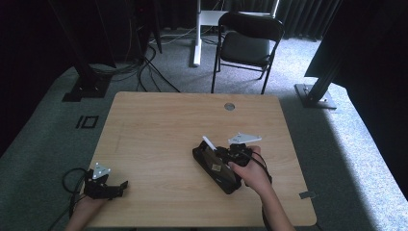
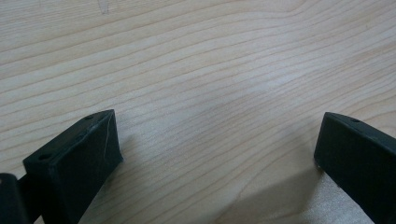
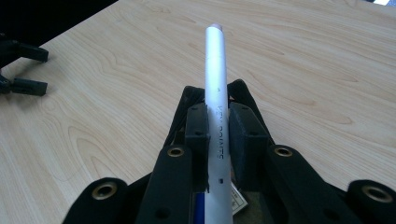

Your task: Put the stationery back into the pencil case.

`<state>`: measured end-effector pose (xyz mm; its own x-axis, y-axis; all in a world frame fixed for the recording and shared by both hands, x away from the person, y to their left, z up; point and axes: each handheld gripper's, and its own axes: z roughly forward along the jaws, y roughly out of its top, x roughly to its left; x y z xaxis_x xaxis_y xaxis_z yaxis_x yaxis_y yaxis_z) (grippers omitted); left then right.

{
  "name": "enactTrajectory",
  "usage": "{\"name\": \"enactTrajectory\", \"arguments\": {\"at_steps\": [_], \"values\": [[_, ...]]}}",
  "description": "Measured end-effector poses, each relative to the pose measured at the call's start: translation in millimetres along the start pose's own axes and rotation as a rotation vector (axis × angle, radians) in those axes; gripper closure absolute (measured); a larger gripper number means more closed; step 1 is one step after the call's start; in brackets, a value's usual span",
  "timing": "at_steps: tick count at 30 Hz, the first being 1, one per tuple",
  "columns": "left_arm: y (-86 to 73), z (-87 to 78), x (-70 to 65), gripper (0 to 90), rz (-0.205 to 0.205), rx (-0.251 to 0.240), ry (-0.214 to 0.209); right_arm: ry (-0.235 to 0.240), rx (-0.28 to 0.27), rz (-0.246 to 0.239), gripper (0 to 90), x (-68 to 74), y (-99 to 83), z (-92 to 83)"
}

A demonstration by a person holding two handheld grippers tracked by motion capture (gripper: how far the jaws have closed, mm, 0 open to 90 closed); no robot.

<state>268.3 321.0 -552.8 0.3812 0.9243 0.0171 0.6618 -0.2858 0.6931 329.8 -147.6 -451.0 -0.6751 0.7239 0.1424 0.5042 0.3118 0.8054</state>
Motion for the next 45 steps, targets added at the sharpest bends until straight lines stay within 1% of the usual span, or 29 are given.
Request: {"name": "enactTrajectory", "arguments": {"at_steps": [1,5,7,8,17,18,21,28,30,32,34,35,36,37,38,39,41,43,45], "values": [[0.0,0.1,-0.1,0.6,-0.002,-0.001,0.000,0.002,0.013,-0.003,78.6,-0.1,-0.7,0.8],[0.0,0.1,-0.1,0.6,-0.002,-0.002,0.000,-0.009,0.037,-0.020,78.7,0.1,-3.9,3.4],[0.0,0.1,-0.1,0.6,-0.002,-0.002,0.000,-0.002,0.052,-0.020,78.6,0.0,-5.5,4.7],[0.0,0.1,-0.1,0.6,-0.002,-0.002,0.000,-0.004,0.050,-0.018,78.6,0.0,-6.1,5.0],[0.0,0.0,0.0,0.6,0.000,0.000,0.000,-0.008,0.105,-0.029,78.6,2.9,-12.5,13.6],[0.0,0.0,0.0,0.6,0.000,0.000,0.000,-0.014,0.103,-0.037,78.7,3.4,-13.0,14.5],[0.0,0.0,-0.1,0.6,0.000,-0.001,0.000,-0.024,0.111,-0.039,78.6,4.2,-14.3,16.8],[0.0,0.0,-0.1,0.6,0.000,0.000,0.000,-0.038,0.152,-0.051,78.7,7.0,-15.7,23.0],[0.0,0.0,-0.1,0.6,0.000,-0.001,0.000,-0.036,0.164,-0.041,78.6,7.7,-17.2,26.3],[0.0,0.0,-0.1,0.6,0.000,-0.001,0.000,-0.037,0.185,-0.042,78.7,8.4,-18.7,30.0],[0.0,0.0,-0.1,0.6,-0.001,0.000,0.000,-0.036,0.186,-0.033,78.6,8.8,-19.6,32.2],[0.0,0.0,0.0,0.6,0.000,-0.001,0.000,-0.035,0.193,-0.037,78.6,8.8,-20.0,33.4],[0.0,0.0,0.0,0.6,0.000,-0.001,0.000,-0.042,0.203,-0.029,78.6,8.7,-20.4,34.4],[0.0,0.0,-0.1,0.6,0.000,-0.001,0.000,-0.051,0.210,-0.034,78.6,8.4,-20.9,35.6],[0.0,0.0,-0.1,0.6,-0.001,-0.001,0.000,-0.049,0.217,-0.038,78.6,7.9,-21.3,36.4],[0.0,0.0,0.0,0.6,0.000,0.000,0.000,-0.042,0.217,-0.030,78.6,7.3,-21.7,36.9],[0.0,0.0,0.0,0.6,0.000,0.000,0.000,-0.052,0.227,-0.037,78.6,7.0,-22.6,38.1],[0.0,0.0,-0.1,0.6,-0.001,-0.001,0.000,-0.047,0.235,-0.030,78.6,7.2,-23.0,38.9],[0.0,0.0,0.0,0.6,0.000,0.000,0.000,-0.051,0.239,-0.033,78.6,7.7,-22.9,39.8]]}}
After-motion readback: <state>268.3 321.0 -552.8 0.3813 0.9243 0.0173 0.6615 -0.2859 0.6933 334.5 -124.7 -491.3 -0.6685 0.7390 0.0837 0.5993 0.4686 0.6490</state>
